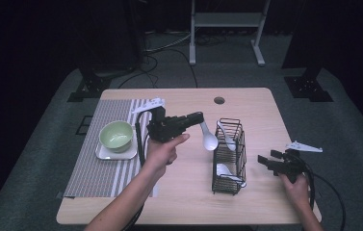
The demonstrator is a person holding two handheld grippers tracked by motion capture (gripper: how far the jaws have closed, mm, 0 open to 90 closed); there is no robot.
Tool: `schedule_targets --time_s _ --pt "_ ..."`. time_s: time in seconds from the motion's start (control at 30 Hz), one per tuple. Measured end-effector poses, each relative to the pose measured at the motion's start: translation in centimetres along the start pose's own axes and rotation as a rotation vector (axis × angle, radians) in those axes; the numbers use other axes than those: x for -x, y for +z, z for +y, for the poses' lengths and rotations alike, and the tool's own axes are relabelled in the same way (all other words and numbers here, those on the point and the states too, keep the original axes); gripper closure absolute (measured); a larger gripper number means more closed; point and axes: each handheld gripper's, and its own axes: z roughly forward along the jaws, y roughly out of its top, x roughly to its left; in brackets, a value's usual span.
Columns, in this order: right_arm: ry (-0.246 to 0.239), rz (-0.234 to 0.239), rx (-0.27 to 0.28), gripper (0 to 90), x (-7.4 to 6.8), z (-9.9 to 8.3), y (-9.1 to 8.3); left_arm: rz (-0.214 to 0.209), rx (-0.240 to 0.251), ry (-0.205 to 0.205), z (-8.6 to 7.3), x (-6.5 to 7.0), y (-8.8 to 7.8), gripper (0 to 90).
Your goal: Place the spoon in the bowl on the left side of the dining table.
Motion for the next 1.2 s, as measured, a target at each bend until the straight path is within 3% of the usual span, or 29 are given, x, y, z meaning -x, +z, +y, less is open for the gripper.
schedule_targets --time_s 0.7,1.2 --pt "0.007 -0.01 -0.002 21.1 0.0 0.0 0.0 0.085 0.038 -0.004 0.6 -2.1 -3.6 84.9" --pt "0.005 -0.015 -0.009 21.1 0.0 0.0 0.1 0.154 0.062 -0.031 0.3 -4.0 -6.2 84.9"
